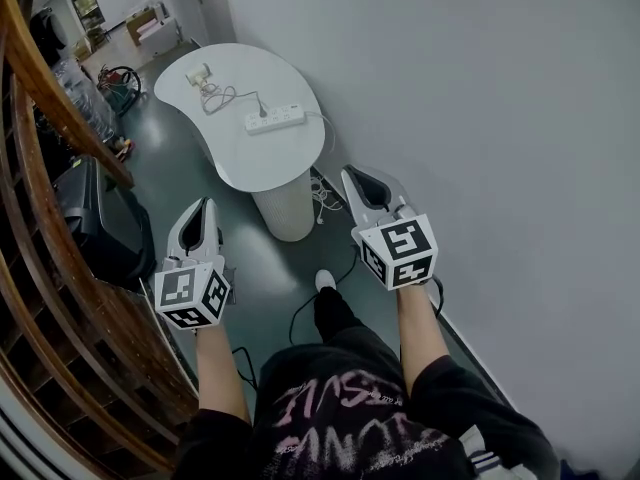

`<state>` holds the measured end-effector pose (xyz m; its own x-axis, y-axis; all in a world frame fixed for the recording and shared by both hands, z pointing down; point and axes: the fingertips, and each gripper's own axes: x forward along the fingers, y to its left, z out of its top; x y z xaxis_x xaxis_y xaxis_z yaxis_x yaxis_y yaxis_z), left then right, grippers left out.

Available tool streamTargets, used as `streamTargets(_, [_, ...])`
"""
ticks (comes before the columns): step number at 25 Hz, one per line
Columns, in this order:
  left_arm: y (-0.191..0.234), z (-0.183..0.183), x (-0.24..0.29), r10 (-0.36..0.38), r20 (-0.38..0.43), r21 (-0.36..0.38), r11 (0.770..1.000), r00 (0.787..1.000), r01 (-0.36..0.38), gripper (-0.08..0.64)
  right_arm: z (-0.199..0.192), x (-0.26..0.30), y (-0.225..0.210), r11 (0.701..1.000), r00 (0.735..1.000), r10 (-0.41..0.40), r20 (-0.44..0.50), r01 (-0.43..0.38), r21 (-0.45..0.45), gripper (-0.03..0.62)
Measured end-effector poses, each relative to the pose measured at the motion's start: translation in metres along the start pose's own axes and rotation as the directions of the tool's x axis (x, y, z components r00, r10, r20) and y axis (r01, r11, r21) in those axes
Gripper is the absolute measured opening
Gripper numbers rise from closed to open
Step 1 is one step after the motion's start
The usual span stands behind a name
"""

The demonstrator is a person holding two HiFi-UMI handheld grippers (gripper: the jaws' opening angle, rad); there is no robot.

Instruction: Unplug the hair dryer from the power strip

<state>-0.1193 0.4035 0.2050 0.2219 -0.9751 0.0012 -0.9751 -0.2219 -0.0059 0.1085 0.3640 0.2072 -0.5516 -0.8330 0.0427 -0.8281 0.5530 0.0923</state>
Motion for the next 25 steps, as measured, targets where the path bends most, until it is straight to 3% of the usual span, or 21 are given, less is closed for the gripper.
streamTargets(13, [0.023, -0.029, 0.046, -0.003, -0.013, 0.045, 0.999, 1.000, 0.004, 0.000, -0.021, 0.059, -0.011, 1.000, 0.999, 0.013, 0.046, -0.013, 0.008, 0.014])
streamTargets(25, [0.044, -0.038, 0.136, -0.017, -0.017, 0.047, 0.999, 1.000, 0.018, 0.000, -0.034, 0.144, -0.055, 0.999, 0.999, 0.022, 0.033, -0.023, 0.026, 0.014])
